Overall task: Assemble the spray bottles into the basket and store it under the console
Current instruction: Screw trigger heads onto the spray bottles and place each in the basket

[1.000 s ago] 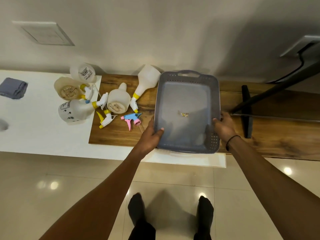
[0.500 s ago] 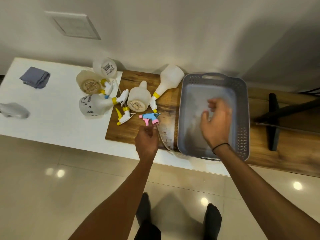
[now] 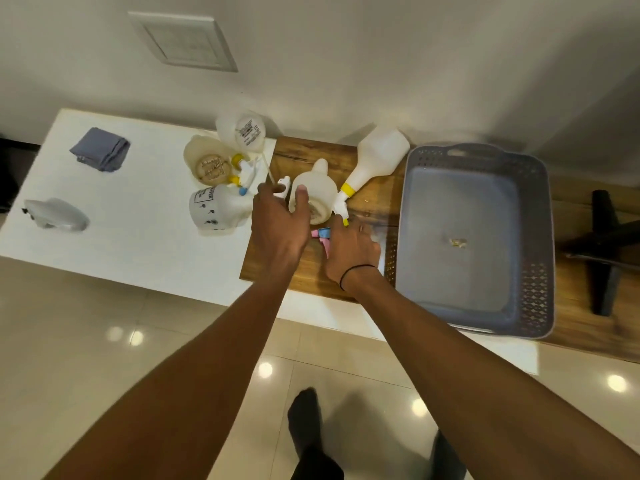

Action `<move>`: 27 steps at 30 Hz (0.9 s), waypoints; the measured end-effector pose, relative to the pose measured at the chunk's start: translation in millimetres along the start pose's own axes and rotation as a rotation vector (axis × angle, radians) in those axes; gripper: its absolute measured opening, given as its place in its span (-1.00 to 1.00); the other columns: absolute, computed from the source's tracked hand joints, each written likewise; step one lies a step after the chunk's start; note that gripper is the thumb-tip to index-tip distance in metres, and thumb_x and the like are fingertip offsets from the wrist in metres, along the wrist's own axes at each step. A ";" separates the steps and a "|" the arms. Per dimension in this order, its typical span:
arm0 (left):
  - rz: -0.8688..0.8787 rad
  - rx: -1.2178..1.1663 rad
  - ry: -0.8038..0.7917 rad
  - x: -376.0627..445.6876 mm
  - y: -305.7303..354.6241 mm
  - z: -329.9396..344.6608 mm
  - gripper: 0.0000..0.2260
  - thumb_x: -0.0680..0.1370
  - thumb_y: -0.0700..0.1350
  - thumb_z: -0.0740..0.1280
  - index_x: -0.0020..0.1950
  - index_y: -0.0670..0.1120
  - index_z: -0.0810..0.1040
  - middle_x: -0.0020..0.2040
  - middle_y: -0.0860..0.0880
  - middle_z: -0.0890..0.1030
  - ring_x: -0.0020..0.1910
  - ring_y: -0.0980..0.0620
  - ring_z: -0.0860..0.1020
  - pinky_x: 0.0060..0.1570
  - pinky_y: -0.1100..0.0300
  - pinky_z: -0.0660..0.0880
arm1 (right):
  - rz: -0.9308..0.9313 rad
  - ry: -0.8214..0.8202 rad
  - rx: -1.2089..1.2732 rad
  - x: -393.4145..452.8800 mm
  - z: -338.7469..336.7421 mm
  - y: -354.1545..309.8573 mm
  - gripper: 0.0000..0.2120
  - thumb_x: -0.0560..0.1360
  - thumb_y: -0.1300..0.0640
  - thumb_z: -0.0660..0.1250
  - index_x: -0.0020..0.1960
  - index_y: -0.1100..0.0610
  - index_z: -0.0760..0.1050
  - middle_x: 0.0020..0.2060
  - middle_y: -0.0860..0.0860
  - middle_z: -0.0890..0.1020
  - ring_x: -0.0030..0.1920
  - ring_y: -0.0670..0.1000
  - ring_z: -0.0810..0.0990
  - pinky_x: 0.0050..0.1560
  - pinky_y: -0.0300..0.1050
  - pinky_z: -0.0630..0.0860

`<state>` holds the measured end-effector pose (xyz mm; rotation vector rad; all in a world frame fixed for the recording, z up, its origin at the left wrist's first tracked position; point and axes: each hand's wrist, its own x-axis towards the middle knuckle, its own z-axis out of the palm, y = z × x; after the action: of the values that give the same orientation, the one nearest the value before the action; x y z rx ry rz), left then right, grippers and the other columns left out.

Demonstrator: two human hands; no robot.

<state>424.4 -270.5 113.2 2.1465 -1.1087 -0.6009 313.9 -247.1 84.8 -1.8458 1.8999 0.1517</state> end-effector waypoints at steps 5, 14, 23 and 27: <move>0.043 0.136 -0.076 26.3 17.1 7.2 -0.47 0.58 0.24 0.35 0.39 -0.07 0.43 0.34 -0.08 0.57 0.32 -0.10 0.55 0.11 -0.01 0.53 | 0.009 0.065 0.002 -6.6 9.3 6.0 -0.49 0.66 -0.06 0.28 0.51 0.10 0.24 0.30 0.18 0.50 0.29 0.22 0.52 0.06 0.13 0.57; 0.067 0.434 -0.303 51.3 17.3 32.7 -0.18 0.49 0.47 0.25 0.53 -0.09 0.34 0.46 -0.17 0.48 0.45 -0.22 0.45 0.30 -0.23 0.50 | 0.298 0.083 0.600 -14.3 -24.2 22.3 -0.60 0.59 -0.02 0.42 0.28 0.17 0.39 0.09 0.15 0.61 -0.02 0.12 0.61 -0.10 0.02 0.60; 0.142 0.371 -0.435 46.8 -1.2 38.4 -0.13 0.28 0.43 0.49 0.40 -0.08 0.41 0.25 -0.08 0.61 0.22 -0.13 0.60 -0.09 0.09 0.40 | 0.476 0.269 1.942 -13.7 -128.5 57.2 -0.89 0.61 0.49 0.24 0.06 0.37 0.51 -0.14 0.15 0.55 -0.14 0.05 0.59 0.02 -0.07 0.69; 0.194 0.145 -0.368 12.8 -20.1 15.2 -0.12 0.25 0.38 0.56 0.42 0.03 0.35 0.30 -0.01 0.54 0.20 0.01 0.53 -0.02 0.10 0.51 | 0.353 0.427 2.166 1.9 -193.7 63.9 -0.74 0.65 0.48 0.14 -0.15 0.28 0.44 -0.23 0.15 0.50 -0.25 0.04 0.52 0.08 0.05 0.64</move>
<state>432.4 -277.4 87.0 2.0640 -1.5810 -0.8697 201.6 -321.7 237.9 0.0104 1.1511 -1.5571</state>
